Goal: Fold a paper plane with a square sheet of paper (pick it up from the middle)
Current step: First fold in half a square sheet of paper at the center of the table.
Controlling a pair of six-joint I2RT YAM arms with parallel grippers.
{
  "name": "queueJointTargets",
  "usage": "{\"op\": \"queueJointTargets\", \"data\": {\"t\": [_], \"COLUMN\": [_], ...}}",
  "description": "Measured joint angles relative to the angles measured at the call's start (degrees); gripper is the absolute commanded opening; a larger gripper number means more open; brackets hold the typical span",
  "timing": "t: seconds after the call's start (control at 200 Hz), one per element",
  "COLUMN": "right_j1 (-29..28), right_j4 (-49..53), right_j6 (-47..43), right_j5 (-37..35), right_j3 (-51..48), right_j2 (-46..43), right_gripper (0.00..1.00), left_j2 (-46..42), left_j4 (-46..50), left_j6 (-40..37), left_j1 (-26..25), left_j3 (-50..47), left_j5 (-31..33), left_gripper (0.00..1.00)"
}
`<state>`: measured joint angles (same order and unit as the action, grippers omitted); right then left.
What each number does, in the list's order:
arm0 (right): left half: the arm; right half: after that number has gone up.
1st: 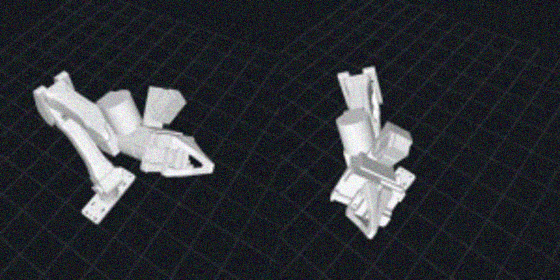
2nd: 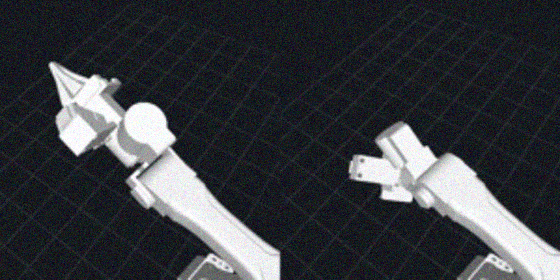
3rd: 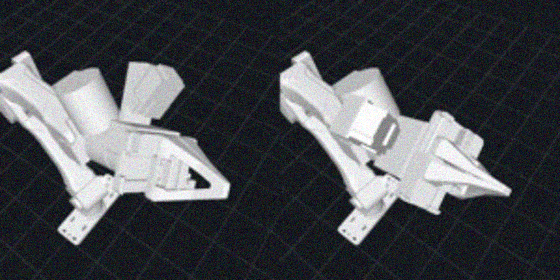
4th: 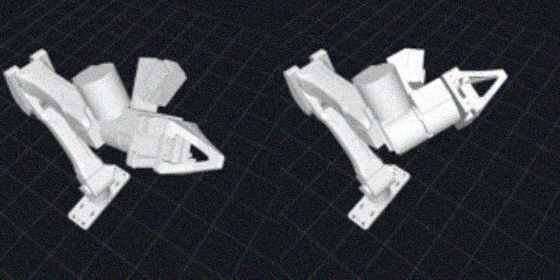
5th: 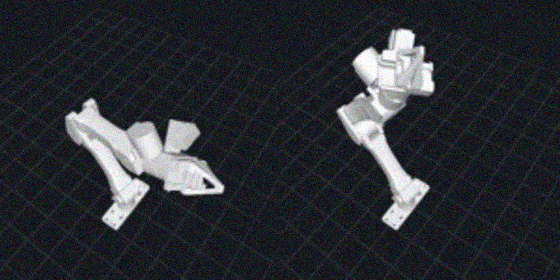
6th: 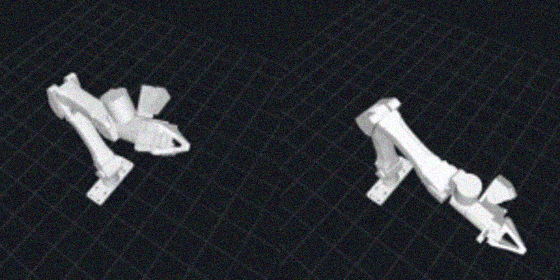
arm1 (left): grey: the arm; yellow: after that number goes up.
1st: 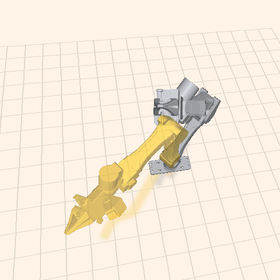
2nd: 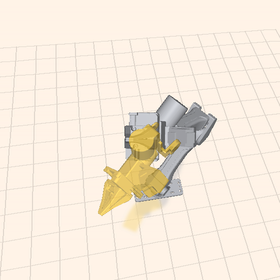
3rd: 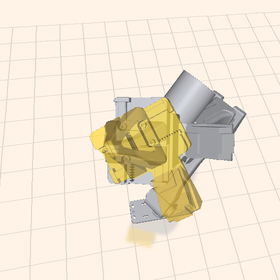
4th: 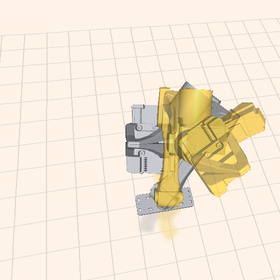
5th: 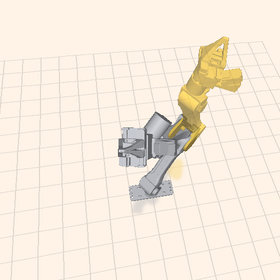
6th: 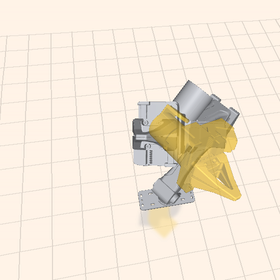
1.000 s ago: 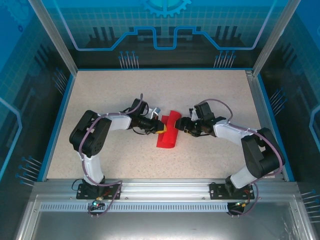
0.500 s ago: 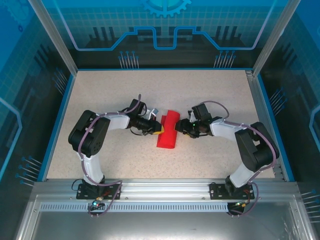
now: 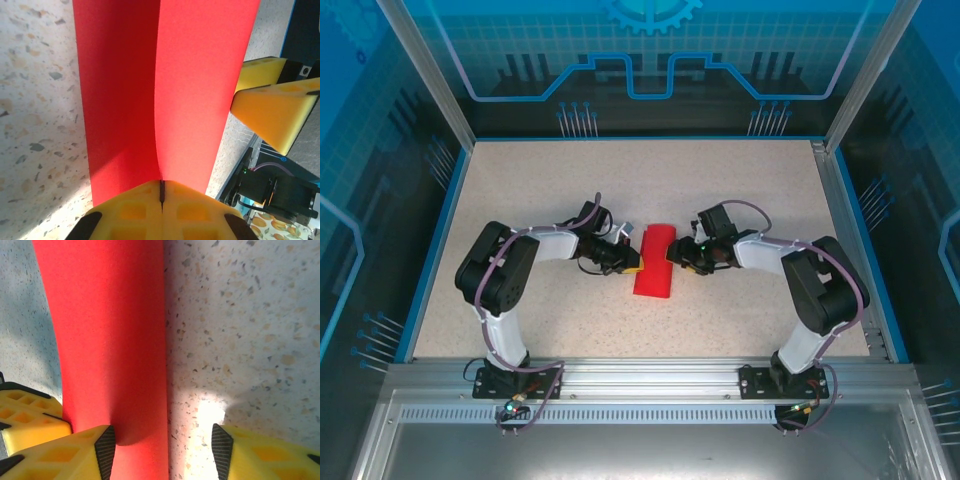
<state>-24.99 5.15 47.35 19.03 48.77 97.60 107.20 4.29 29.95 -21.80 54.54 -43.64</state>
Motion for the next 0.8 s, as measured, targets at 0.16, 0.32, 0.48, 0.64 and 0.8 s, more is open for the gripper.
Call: {"op": "queueJointTargets", "data": {"t": [0.16, 0.32, 0.48, 0.64, 0.8], "right_j1": [-0.8, -1.0, -1.9, -3.3, -4.1], "right_j4": [1.5, 4.3, 8.2, 13.2, 16.1], "right_j6": [0.0, -0.2, -1.1, -1.8, -1.9], "right_j5": [-0.8, -1.1, -2.9, -6.1, -8.0], "right_j3": [0.7, 3.1, 5.7, 9.2, 11.5], "right_j2": [1.1, 2.5, 3.6, 5.2, 6.3], "right_gripper": [0.55, 0.55, 0.56, 0.57, 0.58], "left_j2": [0.0, -0.2, -3.0, -7.6, -11.2], "left_j4": [0.0, 0.5, 1.7, 4.2, 6.3], "left_j6": [0.0, -0.2, -0.2, -0.3, -0.3], "left_j1": [0.0, 0.0, 0.0, 0.0, 0.0], "left_j3": [0.0, 0.0, -0.6, -0.8, -0.9], "left_j5": [0.6, 1.1, 3.6, 9.6, 15.3], "left_gripper": [0.04, 0.18, 0.40, 0.47, 0.47]}}
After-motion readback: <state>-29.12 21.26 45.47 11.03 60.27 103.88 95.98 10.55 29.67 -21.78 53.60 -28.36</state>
